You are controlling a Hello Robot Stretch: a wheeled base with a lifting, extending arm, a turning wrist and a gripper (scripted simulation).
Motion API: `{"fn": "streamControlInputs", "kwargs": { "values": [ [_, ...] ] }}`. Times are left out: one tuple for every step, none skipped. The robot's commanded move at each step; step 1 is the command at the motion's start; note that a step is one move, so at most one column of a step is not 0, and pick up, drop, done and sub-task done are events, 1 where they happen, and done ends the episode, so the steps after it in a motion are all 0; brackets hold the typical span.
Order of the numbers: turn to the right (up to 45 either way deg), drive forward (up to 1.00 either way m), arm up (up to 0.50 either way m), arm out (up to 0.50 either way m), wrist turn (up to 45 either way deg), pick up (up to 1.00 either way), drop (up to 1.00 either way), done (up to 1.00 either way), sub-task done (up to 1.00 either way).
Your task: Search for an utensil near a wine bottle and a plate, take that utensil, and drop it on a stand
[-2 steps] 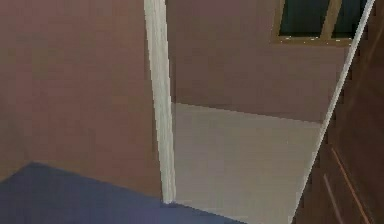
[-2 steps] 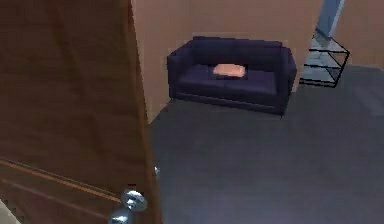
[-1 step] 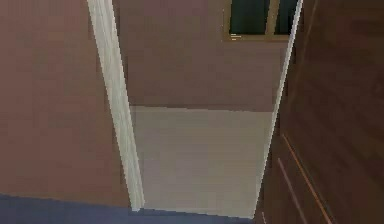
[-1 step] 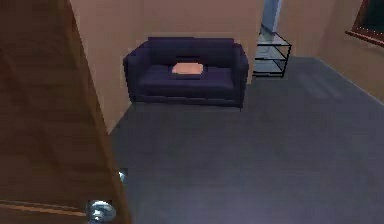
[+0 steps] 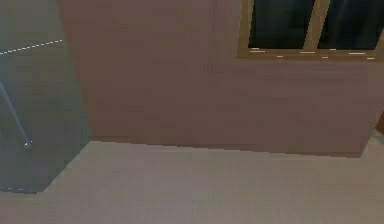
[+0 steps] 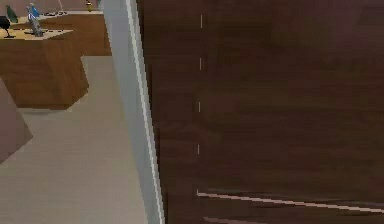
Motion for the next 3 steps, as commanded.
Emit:
{"fn": "streamControlInputs", "kwargs": {
  "values": [
    [12.0, 0.00, 0.00, 0.00, 0.0, 0.00, 0.00, 0.00, 0.00],
    [0.0, 0.20, 0.00, 0.00, 0.0, 0.00, 0.00, 0.00, 0.00],
    [45.0, 0.00, 0.00, 0.00, 0.0, 0.00, 0.00, 0.00, 0.00]
  ]
}}
